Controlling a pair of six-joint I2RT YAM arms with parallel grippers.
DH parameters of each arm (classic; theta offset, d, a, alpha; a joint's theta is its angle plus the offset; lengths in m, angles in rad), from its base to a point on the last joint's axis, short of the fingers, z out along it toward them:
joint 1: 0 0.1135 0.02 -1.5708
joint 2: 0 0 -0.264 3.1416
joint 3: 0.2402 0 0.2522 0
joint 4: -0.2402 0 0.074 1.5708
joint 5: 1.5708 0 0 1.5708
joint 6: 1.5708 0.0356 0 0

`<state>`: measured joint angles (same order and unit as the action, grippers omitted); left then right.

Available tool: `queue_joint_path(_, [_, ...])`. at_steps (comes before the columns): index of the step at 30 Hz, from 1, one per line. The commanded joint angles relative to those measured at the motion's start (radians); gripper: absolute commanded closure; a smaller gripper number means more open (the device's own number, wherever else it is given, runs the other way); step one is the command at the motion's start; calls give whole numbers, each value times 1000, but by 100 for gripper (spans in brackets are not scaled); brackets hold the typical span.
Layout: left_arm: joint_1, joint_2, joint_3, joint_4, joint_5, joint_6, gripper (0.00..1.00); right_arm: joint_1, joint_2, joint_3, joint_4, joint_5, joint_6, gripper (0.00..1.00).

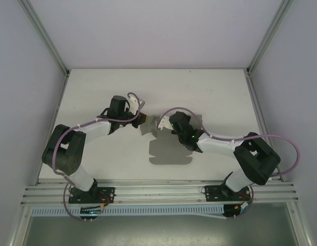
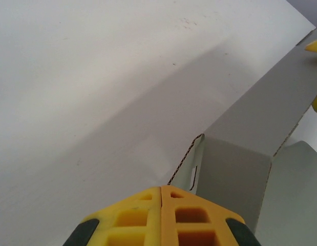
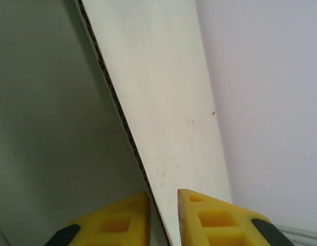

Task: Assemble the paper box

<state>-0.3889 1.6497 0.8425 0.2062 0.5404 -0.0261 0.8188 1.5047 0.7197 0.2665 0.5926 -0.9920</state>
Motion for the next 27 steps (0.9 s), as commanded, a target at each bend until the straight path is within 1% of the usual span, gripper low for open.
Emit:
queue_joint_path(1, [4, -20, -32, 16, -8, 37, 100, -40, -22, 28, -124, -15, 64, 80])
queue_joint_path(3, [3, -28, -36, 20, -9, 41, 100, -46, -14, 51, -158, -44, 76, 81])
queue_joint_path(5, [2, -40, -41, 28, -1, 48, 100, -48, 4, 62, -165, -47, 75, 82])
queue_joint_path(6, [2, -44, -45, 35, 5, 50, 100, -51, 12, 61, -156, -45, 65, 85])
queue_joint_path(8, [2, -49, -46, 36, 23, 58, 100, -57, 29, 53, -104, -40, 42, 87])
queue_joint_path(10, [2, -42, -37, 27, 51, 70, 100, -67, 39, 46, -39, -51, 21, 87])
queue_joint_path(13, [-1, -26, -8, -4, 55, 82, 100, -76, 69, 55, 36, -67, -10, 88])
queue_joint_path(16, [-4, -21, 1, -6, 55, 91, 100, -81, 96, 65, 68, -107, -33, 93])
queue_joint_path(18, [-4, -19, 9, -4, 52, 96, 100, -80, 112, 71, 88, -118, -46, 100])
queue_joint_path(19, [-4, -15, 14, -5, 46, 100, 100, -80, 117, 72, 93, -120, -55, 100])
queue_joint_path(23, [-4, 5, 67, -17, 6, 113, 100, -80, 118, 64, 165, -88, -91, 100])
queue_joint_path(24, [-4, 13, 87, -21, -5, 116, 100, -81, 115, 62, 198, -64, -103, 100])
queue_joint_path(27, [-4, 44, 169, -47, -53, 115, 100, -78, 150, 61, 345, 66, -198, 100])
